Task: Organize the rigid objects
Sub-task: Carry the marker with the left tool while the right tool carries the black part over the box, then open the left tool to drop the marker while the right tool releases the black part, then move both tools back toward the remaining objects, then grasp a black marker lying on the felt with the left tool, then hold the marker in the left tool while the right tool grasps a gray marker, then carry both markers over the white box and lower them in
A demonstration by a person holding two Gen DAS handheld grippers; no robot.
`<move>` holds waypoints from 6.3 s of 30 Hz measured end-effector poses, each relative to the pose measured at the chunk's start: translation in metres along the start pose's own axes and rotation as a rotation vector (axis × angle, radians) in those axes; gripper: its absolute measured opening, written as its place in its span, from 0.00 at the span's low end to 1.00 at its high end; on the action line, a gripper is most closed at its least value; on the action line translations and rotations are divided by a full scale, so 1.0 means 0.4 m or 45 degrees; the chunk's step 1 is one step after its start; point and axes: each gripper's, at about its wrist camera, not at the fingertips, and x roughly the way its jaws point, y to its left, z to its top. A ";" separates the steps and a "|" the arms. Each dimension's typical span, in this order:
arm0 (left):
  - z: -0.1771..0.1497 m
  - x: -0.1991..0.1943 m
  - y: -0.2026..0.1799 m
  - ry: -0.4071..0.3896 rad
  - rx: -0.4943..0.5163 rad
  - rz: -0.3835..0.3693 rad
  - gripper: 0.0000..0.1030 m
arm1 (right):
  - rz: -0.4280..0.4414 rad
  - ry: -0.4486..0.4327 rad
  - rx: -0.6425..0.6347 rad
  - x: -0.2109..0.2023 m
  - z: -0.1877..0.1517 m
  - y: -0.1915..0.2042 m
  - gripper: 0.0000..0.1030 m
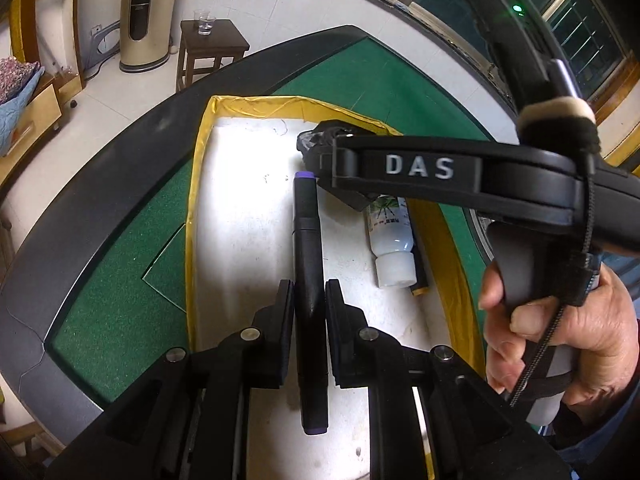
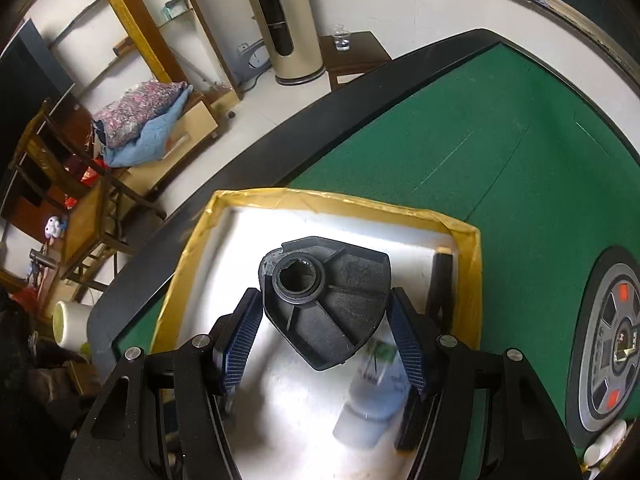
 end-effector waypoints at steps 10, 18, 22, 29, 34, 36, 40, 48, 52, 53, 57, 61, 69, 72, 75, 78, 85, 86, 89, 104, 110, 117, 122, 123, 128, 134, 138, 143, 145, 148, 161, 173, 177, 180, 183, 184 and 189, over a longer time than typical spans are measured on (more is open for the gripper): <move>0.005 -0.007 -0.004 -0.025 0.002 -0.011 0.13 | 0.017 0.023 0.013 0.000 0.012 -0.010 0.58; 0.001 -0.016 -0.014 -0.022 -0.030 -0.025 0.14 | 0.067 -0.076 -0.011 -0.103 0.001 -0.034 0.65; -0.005 -0.034 -0.030 -0.026 -0.029 -0.018 0.24 | 0.142 -0.149 0.061 -0.193 -0.050 -0.072 0.65; -0.017 -0.089 -0.085 -0.104 -0.023 -0.029 0.34 | 0.175 -0.245 0.229 -0.324 -0.225 -0.197 0.65; -0.049 -0.113 -0.201 -0.108 0.085 -0.083 0.34 | 0.264 -0.301 0.340 -0.421 -0.357 -0.346 0.65; -0.062 -0.107 -0.250 -0.080 0.135 -0.112 0.34 | 0.138 -0.352 0.381 -0.469 -0.408 -0.416 0.65; -0.107 -0.079 -0.349 0.001 0.248 -0.151 0.34 | 0.003 -0.304 0.509 -0.491 -0.487 -0.558 0.65; -0.191 -0.034 -0.478 0.130 0.361 -0.175 0.34 | -0.019 -0.215 0.557 -0.418 -0.552 -0.642 0.64; -0.219 -0.015 -0.492 0.204 0.340 -0.189 0.34 | 0.135 -0.166 0.427 -0.400 -0.586 -0.559 0.66; -0.223 -0.006 -0.496 0.227 0.327 -0.193 0.34 | 0.195 -0.143 0.385 -0.397 -0.594 -0.538 0.66; -0.240 0.027 -0.509 0.296 0.283 -0.208 0.34 | 0.241 -0.133 0.334 -0.419 -0.612 -0.498 0.65; -0.236 0.070 -0.533 0.346 0.230 -0.248 0.34 | 0.205 -0.163 0.383 -0.465 -0.653 -0.538 0.65; -0.176 0.170 -0.667 0.186 0.631 -0.126 0.33 | 0.220 -0.209 0.542 -0.488 -0.755 -0.613 0.65; -0.183 0.211 -0.681 0.213 0.749 -0.082 0.33 | 0.222 -0.216 0.589 -0.500 -0.789 -0.646 0.65; -0.200 0.201 -0.672 0.272 0.762 -0.172 0.33 | 0.225 -0.230 0.629 -0.515 -0.822 -0.668 0.65; -0.269 0.188 -0.687 0.412 0.910 -0.153 0.33 | 0.225 -0.231 0.657 -0.525 -0.846 -0.677 0.65; -0.388 0.102 -0.743 0.403 1.208 -0.185 0.34 | 0.229 -0.246 0.714 -0.538 -0.882 -0.684 0.65; -0.368 0.097 -0.754 0.342 1.203 -0.157 0.34 | 0.231 -0.247 0.718 -0.537 -0.887 -0.683 0.65; -0.284 0.112 -0.755 0.238 1.059 -0.119 0.34 | 0.228 -0.247 0.732 -0.534 -0.892 -0.677 0.65; -0.337 0.141 -0.682 0.667 1.110 -0.239 0.36 | 0.240 -0.256 0.791 -0.546 -0.952 -0.663 0.65; -0.414 0.106 -0.709 0.685 1.203 -0.285 0.36 | 0.239 -0.258 0.784 -0.545 -0.943 -0.657 0.65; -0.490 0.061 -0.674 0.657 1.384 -0.238 0.37 | 0.235 -0.240 0.739 -0.537 -0.929 -0.632 0.65; -0.469 0.059 -0.660 0.555 1.276 -0.214 0.36 | 0.260 -0.213 0.754 -0.519 -0.922 -0.624 0.65; -0.462 0.059 -0.650 0.535 1.250 -0.207 0.36 | 0.267 -0.205 0.751 -0.514 -0.916 -0.621 0.65; -0.421 0.053 -0.591 0.392 1.018 -0.073 0.34 | 0.292 -0.126 0.697 -0.484 -0.861 -0.584 0.65; -0.422 0.022 -0.534 0.370 0.907 -0.086 0.32 | 0.250 0.009 0.642 -0.420 -0.779 -0.544 0.65; -0.431 0.025 -0.532 0.389 0.838 -0.112 0.32 | 0.213 0.081 0.618 -0.386 -0.721 -0.532 0.65; -0.415 0.050 -0.539 0.401 0.804 -0.116 0.32 | 0.036 0.047 0.147 -0.449 -0.642 -0.457 0.65; -0.411 0.056 -0.543 0.406 0.799 -0.112 0.32 | 0.009 0.111 -0.083 -0.422 -0.629 -0.431 0.66; -0.405 0.063 -0.553 0.412 0.808 -0.101 0.32 | -0.020 0.148 -0.218 -0.384 -0.623 -0.445 0.66; -0.377 0.114 -0.612 0.369 0.797 -0.031 0.32 | -0.216 0.200 -0.012 -0.347 -0.734 -0.461 0.12; -0.373 0.088 -0.635 0.264 0.795 -0.124 0.12 | -0.016 0.009 0.423 -0.427 -0.830 -0.505 0.12; -0.356 0.067 -0.631 0.241 0.765 -0.148 0.12 | 0.044 -0.031 0.444 -0.444 -0.822 -0.505 0.12; -0.340 0.048 -0.616 0.215 0.729 -0.156 0.12 | 0.068 -0.047 0.438 -0.446 -0.801 -0.494 0.12; -0.324 0.023 -0.599 0.183 0.692 -0.158 0.12 | 0.090 -0.057 0.430 -0.455 -0.785 -0.488 0.12; -0.321 0.017 -0.593 0.176 0.684 -0.157 0.12 | 0.097 -0.058 0.425 -0.453 -0.775 -0.481 0.12; -0.292 -0.026 -0.544 0.120 0.611 -0.144 0.12 | 0.137 -0.059 0.388 -0.442 -0.723 -0.439 0.12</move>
